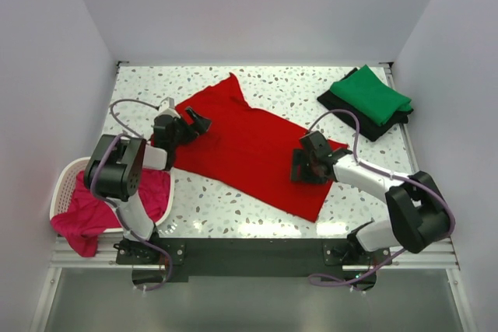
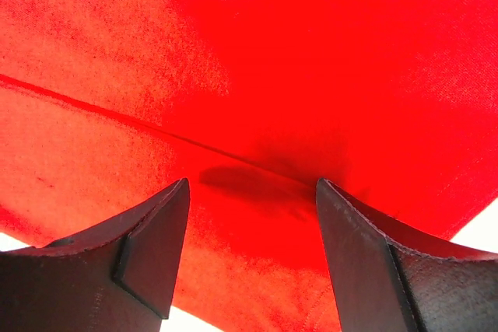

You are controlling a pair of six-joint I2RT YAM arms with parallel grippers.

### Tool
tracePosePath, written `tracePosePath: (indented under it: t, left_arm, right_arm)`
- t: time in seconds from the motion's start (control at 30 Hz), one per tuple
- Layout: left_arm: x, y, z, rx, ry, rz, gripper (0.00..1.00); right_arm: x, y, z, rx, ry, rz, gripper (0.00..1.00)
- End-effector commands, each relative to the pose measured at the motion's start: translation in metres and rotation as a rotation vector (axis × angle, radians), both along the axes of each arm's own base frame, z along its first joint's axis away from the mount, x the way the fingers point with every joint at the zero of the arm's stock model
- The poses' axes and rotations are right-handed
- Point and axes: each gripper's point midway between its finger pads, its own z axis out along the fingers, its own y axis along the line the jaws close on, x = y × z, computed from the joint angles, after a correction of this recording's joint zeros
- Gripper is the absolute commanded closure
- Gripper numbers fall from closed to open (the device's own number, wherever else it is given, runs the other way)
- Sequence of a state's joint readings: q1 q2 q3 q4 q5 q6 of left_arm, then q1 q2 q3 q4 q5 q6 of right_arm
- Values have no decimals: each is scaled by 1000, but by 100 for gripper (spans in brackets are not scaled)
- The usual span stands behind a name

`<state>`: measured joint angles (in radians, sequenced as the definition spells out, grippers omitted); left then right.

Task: Fold and stack the t-shirts
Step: Fold the tshirt

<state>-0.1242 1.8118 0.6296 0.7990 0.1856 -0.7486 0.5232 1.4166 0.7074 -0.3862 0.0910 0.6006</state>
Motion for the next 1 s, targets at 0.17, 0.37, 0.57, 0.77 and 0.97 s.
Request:
tracePosePath:
  t: [0.17, 0.37, 0.57, 0.77, 0.97]
  left_arm:
    - [16, 18, 39, 79, -60, 72, 0]
    - [53, 4, 89, 140, -154, 63, 0]
    - [112, -4, 137, 227, -238, 55, 0]
    - [174, -17, 150, 310, -265, -11, 3]
    - [208, -40, 145, 327, -300, -123, 8]
  right_arm:
    - [-2, -19, 34, -56, -67, -24, 27]
    - [43, -60, 63, -72, -168, -144, 25]
    - [83, -96, 61, -44, -203, -279, 26]
    - [103, -133, 37, -65, -130, -365, 31]
    - [107, -149, 28, -60, -121, -411, 40]
